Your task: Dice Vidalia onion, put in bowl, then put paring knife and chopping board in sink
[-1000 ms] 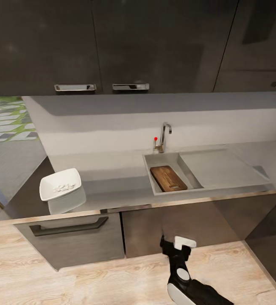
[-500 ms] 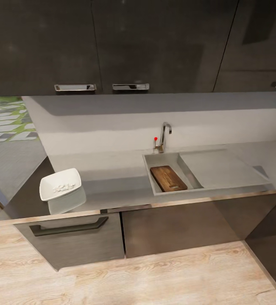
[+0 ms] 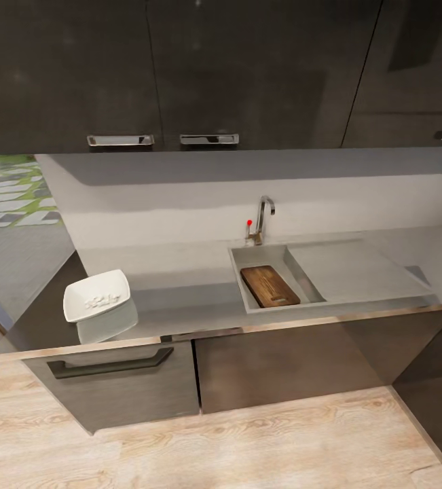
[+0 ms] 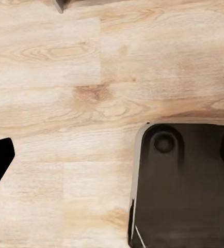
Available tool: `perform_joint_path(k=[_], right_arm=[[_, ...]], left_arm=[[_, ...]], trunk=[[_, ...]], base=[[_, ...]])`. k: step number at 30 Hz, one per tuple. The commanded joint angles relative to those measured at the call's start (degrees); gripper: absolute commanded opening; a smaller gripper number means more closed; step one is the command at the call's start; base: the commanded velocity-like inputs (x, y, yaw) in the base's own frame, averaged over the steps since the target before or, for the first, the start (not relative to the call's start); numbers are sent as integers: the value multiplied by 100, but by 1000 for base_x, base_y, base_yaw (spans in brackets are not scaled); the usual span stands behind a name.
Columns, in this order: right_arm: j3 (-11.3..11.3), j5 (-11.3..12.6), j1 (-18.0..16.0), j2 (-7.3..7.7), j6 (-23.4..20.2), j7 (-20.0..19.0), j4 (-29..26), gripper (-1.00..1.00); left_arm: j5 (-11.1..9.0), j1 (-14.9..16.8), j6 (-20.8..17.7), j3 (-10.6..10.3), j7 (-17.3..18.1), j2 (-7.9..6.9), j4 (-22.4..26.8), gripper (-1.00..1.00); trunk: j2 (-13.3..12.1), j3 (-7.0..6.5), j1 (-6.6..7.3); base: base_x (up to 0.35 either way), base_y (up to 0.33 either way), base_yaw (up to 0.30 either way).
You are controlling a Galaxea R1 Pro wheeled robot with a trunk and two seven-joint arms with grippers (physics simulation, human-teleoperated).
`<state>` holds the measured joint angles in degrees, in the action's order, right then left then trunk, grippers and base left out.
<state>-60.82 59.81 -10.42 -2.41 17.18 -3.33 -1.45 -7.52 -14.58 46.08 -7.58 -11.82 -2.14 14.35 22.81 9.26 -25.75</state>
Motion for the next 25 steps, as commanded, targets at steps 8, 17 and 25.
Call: perform_joint_path(k=[8,17,25], right_arm=[[-26,61,-4,1,29,-36,10,100],[-23,65,-4,-12,31,-36,4,100],[-26,66,-4,-5,31,-36,4,100]], left_arm=[[-56,-1,6,-59,-4,-29,-998,100],[-56,-1,6,-53,-5,-32,-1425,100],[-56,-1,6,-50,-5,-32,-1443,100]], trunk=[[11,10,-3],[11,10,-3],[11,10,-3]], base=[[0,0,0],[0,0,0],[0,0,0]])
